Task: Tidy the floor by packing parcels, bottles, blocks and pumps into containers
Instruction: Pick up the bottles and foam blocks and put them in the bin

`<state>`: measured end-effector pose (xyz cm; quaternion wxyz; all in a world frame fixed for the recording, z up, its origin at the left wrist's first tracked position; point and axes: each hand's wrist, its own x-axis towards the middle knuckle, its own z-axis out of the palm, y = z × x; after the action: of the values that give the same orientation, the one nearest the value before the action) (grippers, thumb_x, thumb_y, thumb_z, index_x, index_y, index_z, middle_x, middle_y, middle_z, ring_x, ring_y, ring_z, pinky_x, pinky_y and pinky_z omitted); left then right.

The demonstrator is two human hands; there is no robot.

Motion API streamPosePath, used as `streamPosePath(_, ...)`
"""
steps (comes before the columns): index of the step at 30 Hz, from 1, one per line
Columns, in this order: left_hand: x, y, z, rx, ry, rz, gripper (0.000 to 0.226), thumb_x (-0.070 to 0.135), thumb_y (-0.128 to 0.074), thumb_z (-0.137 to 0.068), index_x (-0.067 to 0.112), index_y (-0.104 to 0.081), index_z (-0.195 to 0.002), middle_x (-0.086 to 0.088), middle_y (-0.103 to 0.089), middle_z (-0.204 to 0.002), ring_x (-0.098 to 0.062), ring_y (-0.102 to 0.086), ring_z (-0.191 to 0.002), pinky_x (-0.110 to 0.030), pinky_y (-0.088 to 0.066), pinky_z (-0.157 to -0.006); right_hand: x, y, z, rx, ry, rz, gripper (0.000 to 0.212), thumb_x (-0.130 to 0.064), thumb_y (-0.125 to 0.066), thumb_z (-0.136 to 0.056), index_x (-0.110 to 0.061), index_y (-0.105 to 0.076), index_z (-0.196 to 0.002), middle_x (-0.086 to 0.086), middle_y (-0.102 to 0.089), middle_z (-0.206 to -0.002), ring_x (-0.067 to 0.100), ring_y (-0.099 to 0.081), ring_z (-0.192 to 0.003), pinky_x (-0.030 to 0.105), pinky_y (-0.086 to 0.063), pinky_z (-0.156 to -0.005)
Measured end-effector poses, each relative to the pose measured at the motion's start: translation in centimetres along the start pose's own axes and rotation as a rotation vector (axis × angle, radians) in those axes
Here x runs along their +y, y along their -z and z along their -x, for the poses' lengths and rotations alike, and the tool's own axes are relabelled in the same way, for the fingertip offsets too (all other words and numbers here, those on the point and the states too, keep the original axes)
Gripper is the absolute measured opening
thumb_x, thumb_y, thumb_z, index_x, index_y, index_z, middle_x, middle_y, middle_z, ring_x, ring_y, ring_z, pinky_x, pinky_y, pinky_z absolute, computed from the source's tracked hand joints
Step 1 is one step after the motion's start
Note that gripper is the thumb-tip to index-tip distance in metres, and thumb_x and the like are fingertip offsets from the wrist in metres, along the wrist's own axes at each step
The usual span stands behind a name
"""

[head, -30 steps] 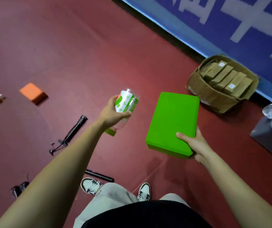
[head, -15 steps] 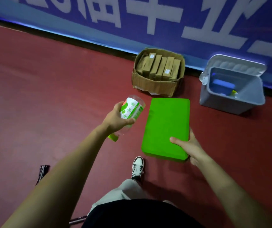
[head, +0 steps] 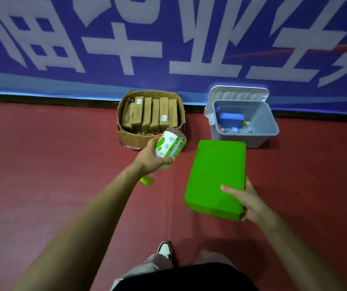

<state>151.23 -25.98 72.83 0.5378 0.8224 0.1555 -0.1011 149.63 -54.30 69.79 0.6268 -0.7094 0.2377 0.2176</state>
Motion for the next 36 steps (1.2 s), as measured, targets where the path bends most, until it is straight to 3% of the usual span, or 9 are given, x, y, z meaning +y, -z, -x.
streamPosePath(3,1.6,-1.1,-3.7,-0.061,0.01,-0.013,0.083,0.018,-0.077,-0.074,0.019,-0.029,-0.142,0.003,-0.051,-0.119,-0.014,-0.053,-0.104,-0.026,-0.045,-0.083,-1.4,1.4,-1.8,0.058,-0.014,-0.026,0.059,-0.003,-0.074,-0.078,-0.02,-0.045,-0.126,0.008,-0.063,-0.105,0.013,-0.06,-0.072,0.022,-0.048,-0.045)
streamPosePath(7,4.2,-3.4,-9.5,-0.135,0.007,-0.02,0.087,0.018,-0.08,-0.072,0.017,-0.029,-0.142,-0.002,-0.055,-0.125,-0.016,-0.056,-0.106,-0.03,-0.048,-0.087,-3.4,4.0,-5.8,0.136,-0.047,-0.087,0.062,-0.001,-0.075,-0.076,-0.014,-0.046,-0.13,0.014,-0.063,-0.114,0.019,-0.06,-0.077,0.025,-0.045,-0.058)
streamPosePath(13,10.2,-9.1,-19.3,-0.194,-0.021,-0.096,0.085,0.015,-0.076,-0.077,0.016,-0.024,-0.145,-0.003,-0.055,-0.12,-0.017,-0.057,-0.097,-0.021,-0.052,-0.064,-7.7,9.6,-13.8,0.18,-0.071,-0.197,0.062,-0.004,-0.074,-0.079,-0.016,-0.045,-0.132,0.011,-0.061,-0.11,0.015,-0.057,-0.071,0.025,-0.04,-0.056)
streamPosePath(17,14.7,-13.4,-24.9,-0.232,-0.038,-0.187,0.085,0.02,-0.077,-0.076,0.019,-0.025,-0.143,-0.005,-0.055,-0.121,-0.024,-0.059,-0.104,-0.036,-0.053,-0.084,-11.0,14.0,-18.5,0.219,-0.084,-0.216,0.061,-0.007,-0.076,-0.077,-0.019,-0.048,-0.131,0.011,-0.064,-0.112,0.015,-0.059,-0.072,0.025,-0.042,-0.055)
streamPosePath(20,17.5,-16.8,-28.7,-0.243,-0.033,-0.131,0.089,0.023,-0.08,-0.07,0.018,-0.028,-0.142,-0.005,-0.056,-0.119,-0.022,-0.059,-0.1,-0.038,-0.054,-0.086,-13.2,17.4,-21.8,0.24,-0.072,-0.219,0.059,-0.008,-0.077,-0.076,-0.021,-0.05,-0.126,0.011,-0.065,-0.115,0.017,-0.061,-0.074,0.024,-0.045,-0.054)
streamPosePath(24,18.7,-20.6,-33.0,-0.262,0.044,-0.05,0.08,0.013,-0.076,-0.076,0.014,-0.029,-0.141,-0.003,-0.055,-0.112,-0.006,-0.057,-0.08,-0.017,-0.051,-0.063,-15.3,20.9,-25.5,0.282,-0.096,-0.239,0.056,-0.006,-0.076,-0.076,-0.022,-0.051,-0.123,0.01,-0.065,-0.109,0.018,-0.061,-0.074,0.025,-0.044,-0.056)
streamPosePath(31,20.6,-24.2,-42.6,-0.162,0.246,0.087,0.071,0.023,-0.074,-0.078,0.013,-0.035,-0.136,-0.009,-0.059,-0.117,-0.016,-0.062,-0.076,-0.028,-0.052,-0.054,-18.3,25.0,-34.0,0.288,-0.197,-0.217,0.058,-0.013,-0.08,-0.073,-0.025,-0.051,-0.122,0.007,-0.066,-0.109,0.025,-0.064,-0.09,0.031,-0.049,-0.06)
streamPosePath(34,21.3,-26.3,-47.5,-0.143,0.33,0.149,0.06,0.019,-0.07,-0.083,0.009,-0.036,-0.131,-0.009,-0.057,-0.106,-0.02,-0.06,-0.074,-0.028,-0.049,-0.048,-19.7,26.2,-39.2,0.299,-0.214,-0.205,0.063,-0.009,-0.082,-0.069,-0.019,-0.053,-0.125,0.011,-0.067,-0.113,0.03,-0.066,-0.099,0.048,-0.055,-0.077)
streamPosePath(36,21.9,-27.9,-51.1,-0.146,0.396,0.188,0.057,0.021,-0.068,-0.085,0.007,-0.036,-0.129,-0.008,-0.057,-0.097,-0.02,-0.059,-0.069,-0.024,-0.048,-0.038,-20.9,27.1,-42.8,0.312,-0.214,-0.175,0.064,-0.003,-0.08,-0.07,-0.013,-0.052,-0.127,0.015,-0.066,-0.115,0.031,-0.065,-0.099,0.048,-0.053,-0.085)
